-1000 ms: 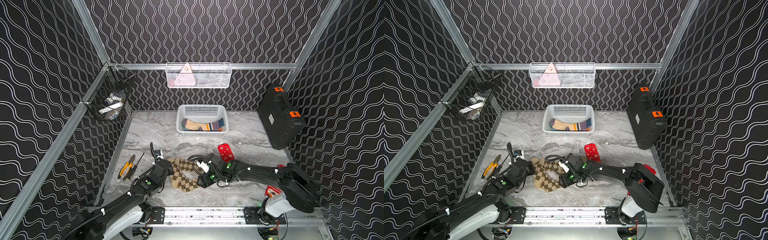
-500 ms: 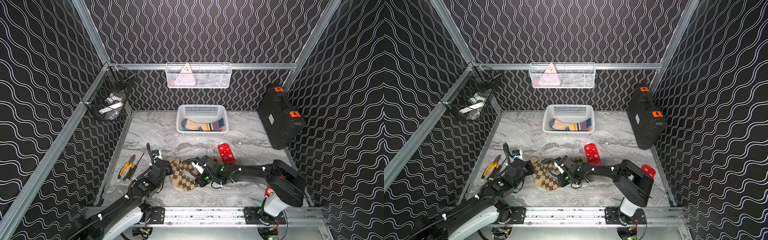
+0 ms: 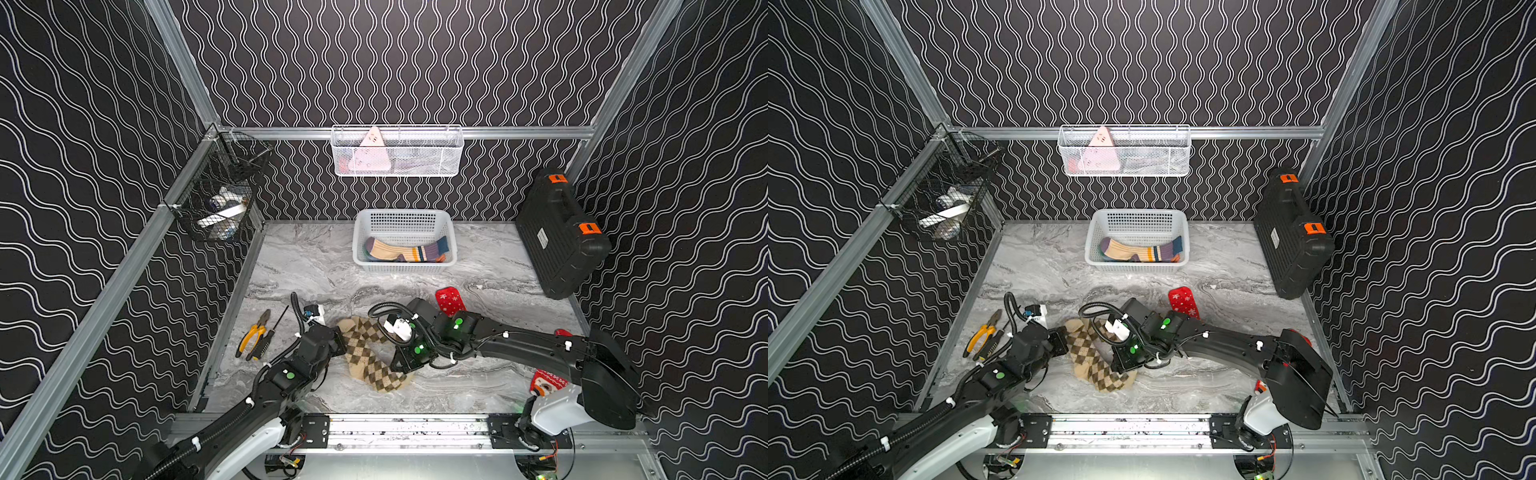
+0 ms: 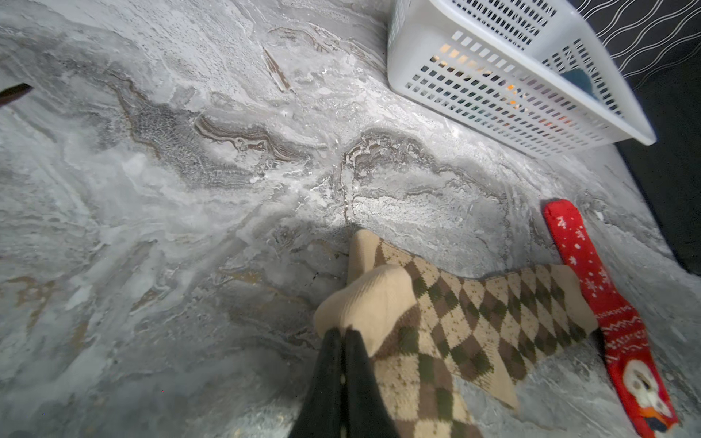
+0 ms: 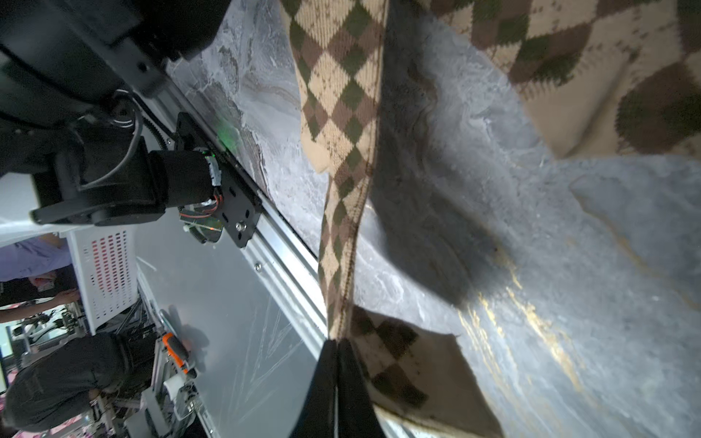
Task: Place the socks together as a pair
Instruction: Flatten out the sock at the center of the board, then adjust the sock at the center of the board.
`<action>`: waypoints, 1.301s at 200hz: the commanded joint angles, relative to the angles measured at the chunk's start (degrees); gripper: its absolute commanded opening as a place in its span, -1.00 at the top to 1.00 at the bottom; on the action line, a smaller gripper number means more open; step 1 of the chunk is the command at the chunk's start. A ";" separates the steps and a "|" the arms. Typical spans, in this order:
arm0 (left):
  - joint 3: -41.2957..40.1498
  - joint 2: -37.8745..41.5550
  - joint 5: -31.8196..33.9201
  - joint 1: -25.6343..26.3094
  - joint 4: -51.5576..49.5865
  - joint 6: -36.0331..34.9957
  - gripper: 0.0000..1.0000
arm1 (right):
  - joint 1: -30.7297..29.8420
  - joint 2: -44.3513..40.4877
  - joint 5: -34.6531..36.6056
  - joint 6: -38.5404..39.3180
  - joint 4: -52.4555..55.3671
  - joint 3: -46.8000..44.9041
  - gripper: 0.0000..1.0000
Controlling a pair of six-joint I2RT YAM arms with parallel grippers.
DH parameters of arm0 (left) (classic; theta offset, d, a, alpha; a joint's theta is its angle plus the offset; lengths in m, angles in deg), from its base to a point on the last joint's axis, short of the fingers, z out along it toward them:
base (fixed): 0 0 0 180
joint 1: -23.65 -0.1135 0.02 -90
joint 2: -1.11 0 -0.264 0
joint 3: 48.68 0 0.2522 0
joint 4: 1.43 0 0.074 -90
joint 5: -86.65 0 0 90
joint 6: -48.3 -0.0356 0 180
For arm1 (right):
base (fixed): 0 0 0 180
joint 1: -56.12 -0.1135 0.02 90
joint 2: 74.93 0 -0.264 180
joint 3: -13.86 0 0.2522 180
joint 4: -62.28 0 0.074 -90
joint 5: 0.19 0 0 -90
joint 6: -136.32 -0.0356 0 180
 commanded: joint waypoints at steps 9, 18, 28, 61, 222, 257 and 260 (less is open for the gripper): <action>-1.70 1.92 -0.38 -0.10 0.37 2.21 1.00 | 0.96 -2.43 1.99 0.67 10.01 0.87 1.00; -2.43 1.88 -0.73 -0.06 0.96 2.74 1.00 | 3.33 -1.54 2.34 2.18 11.70 0.73 1.00; -3.05 1.35 -1.63 -0.09 1.97 3.05 0.85 | 6.14 0.42 1.52 4.36 13.23 0.38 1.00; -4.61 -1.82 -4.60 -0.06 5.50 3.97 0.22 | 11.75 8.85 5.99 7.62 13.02 1.28 1.00; -0.04 -16.42 -5.55 -0.07 12.66 1.03 -0.21 | 17.73 -0.67 24.38 1.20 1.94 -9.70 0.31; 5.22 -25.87 -4.46 -0.53 15.65 -1.25 -0.17 | 19.32 -1.44 20.28 0.51 -1.97 -11.10 0.29; 5.58 -26.73 -4.50 -0.64 15.99 -1.35 -0.16 | 19.33 -1.33 20.21 0.51 -2.07 -11.09 0.29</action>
